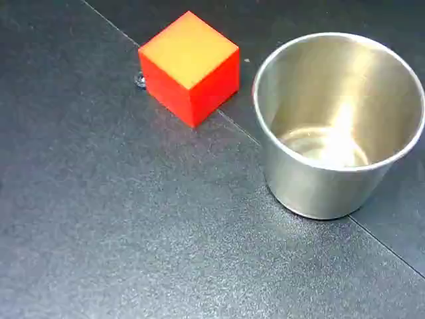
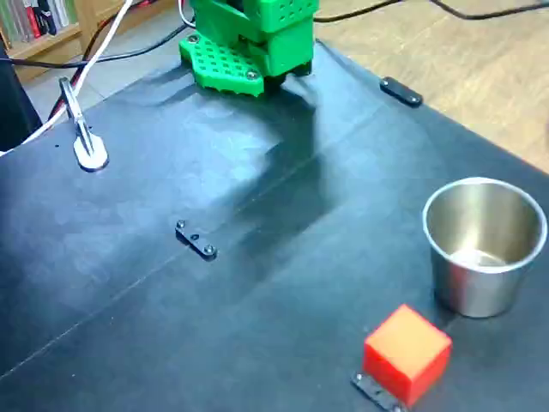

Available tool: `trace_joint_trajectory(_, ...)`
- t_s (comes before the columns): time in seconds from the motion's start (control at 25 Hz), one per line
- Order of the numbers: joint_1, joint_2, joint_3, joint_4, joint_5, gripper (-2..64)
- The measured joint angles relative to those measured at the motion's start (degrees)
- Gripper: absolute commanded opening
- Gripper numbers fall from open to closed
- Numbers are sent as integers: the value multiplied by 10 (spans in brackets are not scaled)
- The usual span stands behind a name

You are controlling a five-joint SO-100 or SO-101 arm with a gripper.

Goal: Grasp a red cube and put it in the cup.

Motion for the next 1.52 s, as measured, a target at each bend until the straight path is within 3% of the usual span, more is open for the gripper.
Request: trace_joint_trajectory(1.52,10,-7,0,3,0,293)
